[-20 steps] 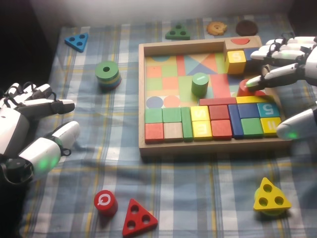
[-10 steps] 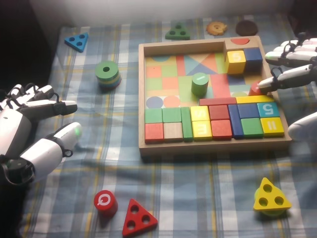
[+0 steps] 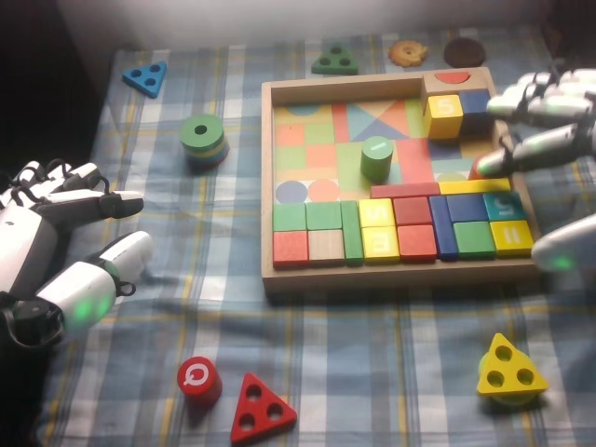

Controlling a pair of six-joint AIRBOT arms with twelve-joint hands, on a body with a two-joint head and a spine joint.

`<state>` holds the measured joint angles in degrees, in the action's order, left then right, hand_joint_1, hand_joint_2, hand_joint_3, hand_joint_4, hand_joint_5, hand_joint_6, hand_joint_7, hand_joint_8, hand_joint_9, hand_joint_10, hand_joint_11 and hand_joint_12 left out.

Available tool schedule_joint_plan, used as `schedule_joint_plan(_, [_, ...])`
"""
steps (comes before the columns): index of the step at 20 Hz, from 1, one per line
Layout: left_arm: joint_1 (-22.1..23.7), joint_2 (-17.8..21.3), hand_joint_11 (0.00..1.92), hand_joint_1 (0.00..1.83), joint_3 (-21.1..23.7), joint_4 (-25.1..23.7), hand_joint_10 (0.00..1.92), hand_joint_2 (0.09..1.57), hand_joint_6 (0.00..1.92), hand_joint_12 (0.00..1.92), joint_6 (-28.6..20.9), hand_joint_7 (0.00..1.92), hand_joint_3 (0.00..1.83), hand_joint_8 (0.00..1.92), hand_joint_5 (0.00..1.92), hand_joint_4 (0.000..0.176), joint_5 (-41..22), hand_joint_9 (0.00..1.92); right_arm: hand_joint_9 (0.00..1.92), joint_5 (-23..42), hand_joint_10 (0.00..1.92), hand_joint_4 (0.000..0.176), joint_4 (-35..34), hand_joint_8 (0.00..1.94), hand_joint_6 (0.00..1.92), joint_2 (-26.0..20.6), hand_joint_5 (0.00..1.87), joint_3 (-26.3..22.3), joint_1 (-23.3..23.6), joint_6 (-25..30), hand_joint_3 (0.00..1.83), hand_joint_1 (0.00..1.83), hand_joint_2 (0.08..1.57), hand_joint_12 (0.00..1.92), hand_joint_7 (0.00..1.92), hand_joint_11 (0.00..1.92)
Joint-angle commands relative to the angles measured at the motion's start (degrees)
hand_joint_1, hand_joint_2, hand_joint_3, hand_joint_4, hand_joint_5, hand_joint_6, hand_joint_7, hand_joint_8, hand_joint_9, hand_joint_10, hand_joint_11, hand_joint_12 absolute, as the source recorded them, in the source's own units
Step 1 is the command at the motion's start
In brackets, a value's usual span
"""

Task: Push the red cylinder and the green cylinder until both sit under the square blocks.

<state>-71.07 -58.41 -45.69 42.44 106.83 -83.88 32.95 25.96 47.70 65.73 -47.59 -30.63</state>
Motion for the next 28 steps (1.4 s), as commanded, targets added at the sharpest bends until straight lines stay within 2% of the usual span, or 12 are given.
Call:
schedule_joint_plan(1, [0.2, 0.3, 0.00, 0.49, -0.1, -2.7, 0.00, 1.27, 0.00, 0.00, -0.2, 0.34, 0.00, 0.00, 0.81, 0.066, -6.2, 0.21, 0.00, 6.6, 0.00, 0.173, -2.1, 0.00, 0.00, -0.3, 0.38, -0.1, 1.0, 0.0, 0.00, 0.00, 0.78, 0.00, 0.00, 0.00])
schedule_joint_plan(5, [0.2, 0.3, 0.00, 0.48, -0.1, -2.7, 0.00, 1.27, 0.00, 0.00, -0.2, 0.34, 0.00, 0.00, 0.80, 0.074, -6.2, 0.21, 0.00, 7.6, 0.00, 0.172, -2.2, 0.00, 0.01, 0.1, 0.39, 0.3, 2.7, -1.6, 0.00, 0.00, 0.80, 0.00, 0.00, 0.00])
schedule_joint_plan(7, [0.2, 0.3, 0.00, 0.47, -0.1, -2.7, 0.00, 1.27, 0.00, 0.00, -0.2, 0.34, 0.00, 0.00, 0.80, 0.069, -6.2, 0.21, 0.00, 7.6, 0.00, 0.140, -1.3, 0.00, 0.01, 1.4, 0.41, 1.0, 3.9, -1.6, 0.01, 0.00, 0.82, 0.00, 0.00, 0.00])
schedule_joint_plan(9, [0.2, 0.3, 0.00, 0.49, 0.0, -2.7, 0.00, 1.27, 0.00, 0.00, -0.2, 0.35, 0.00, 0.00, 0.81, 0.061, -6.2, 0.21, 0.00, 7.6, 0.00, 0.151, -0.1, 0.00, 0.01, 4.1, 0.41, 2.6, 5.4, -1.3, 0.01, 0.00, 0.82, 0.00, 0.00, 0.00])
schedule_joint_plan(10, [0.2, 0.3, 0.00, 0.47, -0.1, -2.7, 0.00, 1.28, 0.00, 0.00, -0.2, 0.33, 0.00, 0.00, 0.80, 0.062, -6.2, 0.22, 0.00, 7.6, 0.00, 0.100, 0.8, 0.00, 0.01, 5.8, 0.41, 3.7, 6.2, -0.8, 0.03, 0.00, 0.88, 0.00, 0.00, 0.00])
schedule_joint_plan(12, [0.2, 0.3, 0.00, 0.49, -0.1, -2.7, 0.00, 1.27, 0.00, 0.00, -0.2, 0.34, 0.00, 0.00, 0.82, 0.057, -6.2, 0.21, 0.00, 7.4, 0.00, 0.077, 2.8, 0.00, 0.01, 8.6, 0.43, 5.8, 7.1, 0.8, 0.03, 0.00, 0.89, 0.00, 0.00, 0.00])
schedule_joint_plan(16, [0.3, 0.3, 0.00, 0.44, -0.1, -2.8, 0.00, 1.28, 0.00, 0.00, -0.2, 0.33, 0.00, 0.00, 0.80, 0.066, -6.3, 0.20, 0.00, 6.4, 0.00, 0.122, 6.2, 0.00, 0.00, 14.3, 0.39, 10.6, 8.4, 4.6, 0.02, 0.00, 0.89, 0.00, 0.00, 0.00])
schedule_joint_plan(19, [0.3, 0.3, 0.00, 0.44, -0.1, -2.8, 0.00, 1.28, 0.00, 0.00, -0.2, 0.32, 0.00, 0.00, 0.80, 0.068, -6.2, 0.18, 0.00, 5.9, 0.00, 0.125, 6.8, 0.00, 0.00, 16.5, 0.36, 12.4, 9.0, 4.8, 0.01, 0.00, 0.87, 0.00, 0.00, 0.00])
schedule_joint_plan(21, [0.3, 0.3, 0.00, 0.40, -0.1, -2.8, 0.00, 1.28, 0.00, 0.00, -0.2, 0.32, 0.00, 0.00, 0.79, 0.082, -6.1, 0.17, 0.00, 5.7, 0.00, 0.096, 6.8, 0.00, 0.01, 17.1, 0.37, 12.9, 9.0, 4.8, 0.02, 0.00, 0.89, 0.00, 0.00, 0.00])
schedule_joint_plan(22, [0.3, 0.3, 0.00, 0.39, -0.1, -2.8, 0.00, 1.28, 0.00, 0.00, -0.2, 0.32, 0.00, 0.00, 0.79, 0.091, -6.1, 0.18, 0.00, 5.6, 0.00, 0.098, 6.8, 0.00, 0.02, 17.4, 0.40, 13.2, 9.0, 4.8, 0.02, 0.00, 0.90, 0.00, 0.00, 0.00])
schedule_joint_plan(25, [0.3, 0.3, 0.00, 0.40, -0.1, -2.8, 0.00, 1.28, 0.00, 0.00, -0.2, 0.31, 0.00, 0.00, 0.77, 0.084, -6.1, 0.18, 0.00, 4.7, 0.00, 0.044, 7.1, 0.00, 0.01, 17.9, 0.41, 13.8, 9.0, 4.8, 0.03, 0.00, 0.93, 0.00, 0.00, 0.00])
schedule_joint_plan(28, [0.3, 0.3, 0.00, 0.42, -0.1, -2.8, 0.00, 1.28, 0.00, 0.00, -0.2, 0.31, 0.00, 0.00, 0.79, 0.076, -6.2, 0.19, 0.00, 4.2, 0.00, 0.080, 7.6, 0.00, 0.01, 18.0, 0.41, 13.8, 9.0, 4.9, 0.03, 0.00, 0.95, 0.00, 0.00, 0.00])
